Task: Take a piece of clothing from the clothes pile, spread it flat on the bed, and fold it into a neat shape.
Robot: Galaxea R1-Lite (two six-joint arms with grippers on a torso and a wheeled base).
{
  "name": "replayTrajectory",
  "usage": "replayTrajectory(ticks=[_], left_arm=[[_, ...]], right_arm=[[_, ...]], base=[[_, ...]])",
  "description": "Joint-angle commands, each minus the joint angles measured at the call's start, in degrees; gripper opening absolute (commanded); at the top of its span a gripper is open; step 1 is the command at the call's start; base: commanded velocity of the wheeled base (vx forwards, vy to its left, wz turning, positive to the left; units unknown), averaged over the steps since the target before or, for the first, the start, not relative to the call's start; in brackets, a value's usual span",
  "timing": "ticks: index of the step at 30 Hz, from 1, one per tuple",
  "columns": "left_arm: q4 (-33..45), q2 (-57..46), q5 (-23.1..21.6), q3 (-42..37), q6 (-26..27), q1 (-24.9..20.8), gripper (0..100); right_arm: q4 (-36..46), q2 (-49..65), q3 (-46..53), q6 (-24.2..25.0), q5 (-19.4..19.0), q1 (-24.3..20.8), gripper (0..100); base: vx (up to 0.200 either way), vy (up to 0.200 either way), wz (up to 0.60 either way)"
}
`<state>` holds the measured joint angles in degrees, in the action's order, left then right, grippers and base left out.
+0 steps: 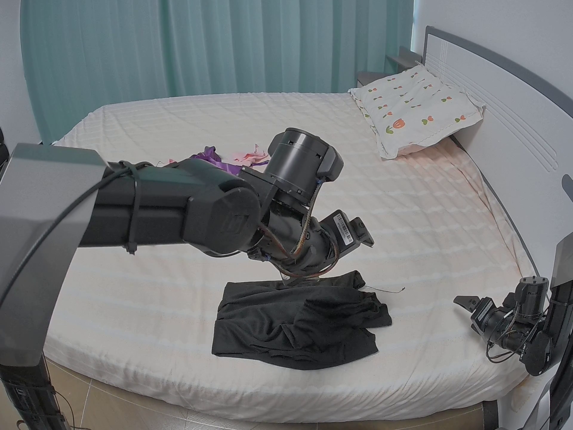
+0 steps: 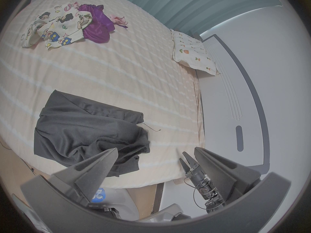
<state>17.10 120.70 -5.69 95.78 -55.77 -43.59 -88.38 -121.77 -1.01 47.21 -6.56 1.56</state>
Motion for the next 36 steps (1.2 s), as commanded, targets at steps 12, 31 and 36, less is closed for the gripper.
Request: replayTrajectory(ticks=[12,31,36], left_arm=[[-1.1,-4.9,0.4,-13.0,-5.4,9.5,100],[-13.8,-14.3,-6.9,-40.8,-4.8,21.9,100],[-18.2,-14.5,-7.1,-43.6,-5.0,22.0,100]], right_arm=[[0.1,0.1,1.0,0.3,0.1,0.0,100],[-1.2,1.4,-3.2,-3.4,0.8,-5.5,100],[-0.9,1.4,-5.8,-6.2,1.3,-7.2,100]], base=[[0.000,0.000,0.00],[-0.063,0.000,0.00],[0.000,0.000,0.00]])
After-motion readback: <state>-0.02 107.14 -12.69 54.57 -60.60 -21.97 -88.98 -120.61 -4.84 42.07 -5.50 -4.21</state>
